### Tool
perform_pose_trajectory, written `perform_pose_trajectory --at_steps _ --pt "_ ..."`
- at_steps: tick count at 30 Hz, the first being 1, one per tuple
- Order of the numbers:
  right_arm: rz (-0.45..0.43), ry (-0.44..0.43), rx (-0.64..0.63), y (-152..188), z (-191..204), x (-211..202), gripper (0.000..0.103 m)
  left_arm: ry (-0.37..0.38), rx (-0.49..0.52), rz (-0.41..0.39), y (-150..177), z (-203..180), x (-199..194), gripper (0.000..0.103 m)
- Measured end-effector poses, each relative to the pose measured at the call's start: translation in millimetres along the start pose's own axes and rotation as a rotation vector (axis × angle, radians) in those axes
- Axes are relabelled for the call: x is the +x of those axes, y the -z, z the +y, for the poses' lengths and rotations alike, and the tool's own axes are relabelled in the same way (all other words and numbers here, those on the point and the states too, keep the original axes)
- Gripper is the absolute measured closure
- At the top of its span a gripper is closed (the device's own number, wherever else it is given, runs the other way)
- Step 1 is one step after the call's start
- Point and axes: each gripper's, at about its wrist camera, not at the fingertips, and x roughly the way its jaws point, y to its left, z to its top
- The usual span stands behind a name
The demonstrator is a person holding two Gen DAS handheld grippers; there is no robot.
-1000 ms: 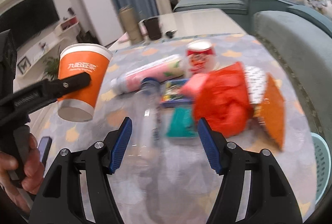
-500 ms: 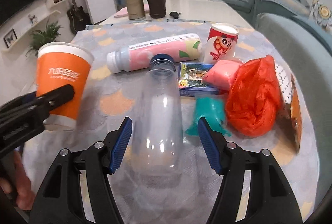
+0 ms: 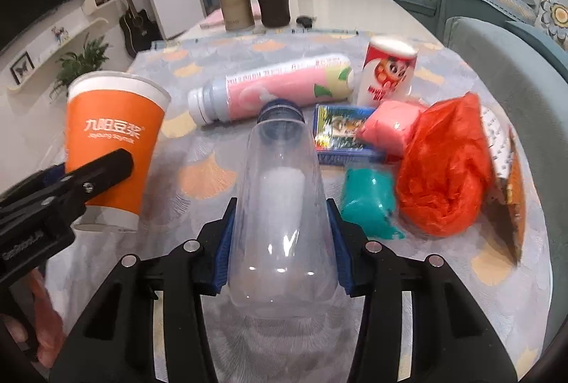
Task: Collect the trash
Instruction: 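Grasp the orange paper cup with the left tool while the right tool grasps the clear bottle, then carry cup and bottle to the wastebasket and open both tools to drop them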
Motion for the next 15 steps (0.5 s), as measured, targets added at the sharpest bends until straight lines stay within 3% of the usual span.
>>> perform_pose_trajectory --at_steps 6,10,15 --pt "-0.133 0.045 0.001 -5 -16 -55 0.06 0.038 0.054 -0.068 -14 -28 -26 0.043" --pt "-0.218 0.088 0.05 -6 -43 -96 0.06 0.152 0.108 -0.142 -21 -65 -50 0.043" --pt "-0.306 0.144 0.148 -3 -85 -146 0.06 0.236 0.201 -0.202 -22 -118 -73 0.043"
